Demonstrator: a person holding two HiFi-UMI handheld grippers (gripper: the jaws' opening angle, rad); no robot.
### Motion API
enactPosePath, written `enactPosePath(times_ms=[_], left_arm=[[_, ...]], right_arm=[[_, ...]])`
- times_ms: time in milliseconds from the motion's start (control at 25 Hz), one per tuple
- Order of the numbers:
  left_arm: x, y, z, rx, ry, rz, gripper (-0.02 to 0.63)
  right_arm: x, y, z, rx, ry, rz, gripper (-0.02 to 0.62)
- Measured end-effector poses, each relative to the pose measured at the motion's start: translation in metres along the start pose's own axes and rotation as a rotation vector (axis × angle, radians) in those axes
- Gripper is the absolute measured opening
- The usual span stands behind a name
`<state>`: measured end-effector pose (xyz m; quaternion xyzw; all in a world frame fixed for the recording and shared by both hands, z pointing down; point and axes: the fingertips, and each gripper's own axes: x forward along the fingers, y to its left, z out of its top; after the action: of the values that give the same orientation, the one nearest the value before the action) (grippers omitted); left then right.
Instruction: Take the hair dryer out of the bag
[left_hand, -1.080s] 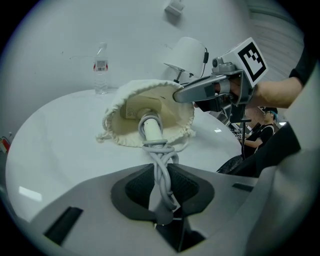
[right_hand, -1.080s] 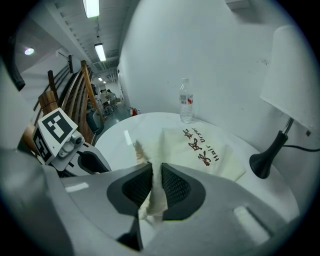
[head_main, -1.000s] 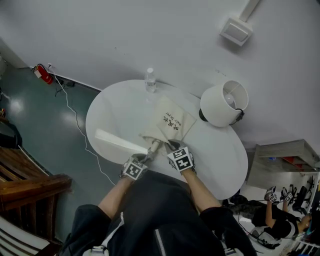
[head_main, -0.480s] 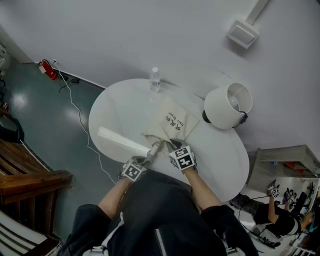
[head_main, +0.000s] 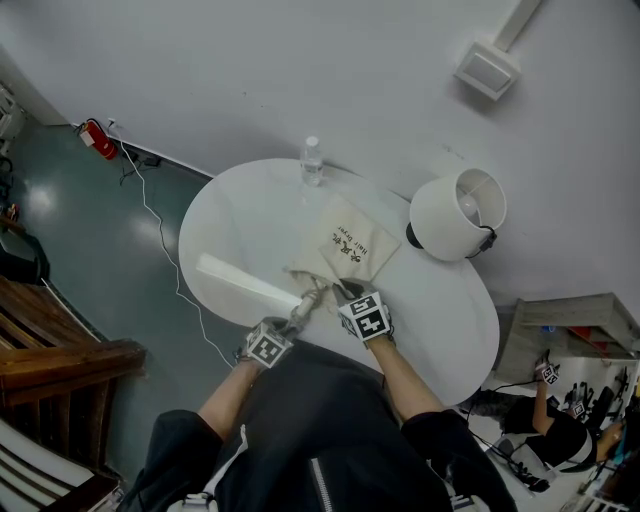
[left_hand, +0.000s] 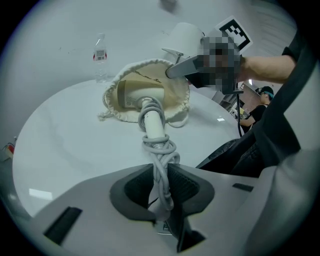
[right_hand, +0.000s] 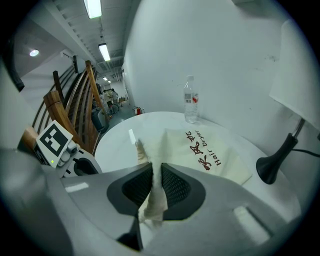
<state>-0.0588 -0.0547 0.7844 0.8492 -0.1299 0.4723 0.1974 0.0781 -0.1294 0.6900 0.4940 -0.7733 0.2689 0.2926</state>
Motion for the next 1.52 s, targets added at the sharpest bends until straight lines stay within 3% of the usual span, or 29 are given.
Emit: enactPosePath(times_ms=[280,680,800,1040,1520], left_arm=[[-0.014,0.004,0.005,-0.033,-0.018,0.015,0.130],[-0.035,0.008,0.040,-0.079,-0.147,0.006,0.188],[-0.035,0.010,0.050,-0.105,-0.171,0.001,0.230],[-0.031,0.009,0.078,-0.121,-0.209,-0.020,0.249],[-0.012,0.015,0.106,-0.130,-0.195,-0.002,0.255]], right_arm=[[0.002,0.000,0.001,0.004,-0.005,0.001,0.042],[0.000,0.001,0.002,0.007,-0.011,-0.001,0.041],[0.000,0.000,0.003,0.000,-0.012,0.000,0.043],[-0.001,0.001,0.004,0.001,-0.009,0.006,0.043],[-0.002,0.000,0.004,0.001,-0.006,0.003,0.041]])
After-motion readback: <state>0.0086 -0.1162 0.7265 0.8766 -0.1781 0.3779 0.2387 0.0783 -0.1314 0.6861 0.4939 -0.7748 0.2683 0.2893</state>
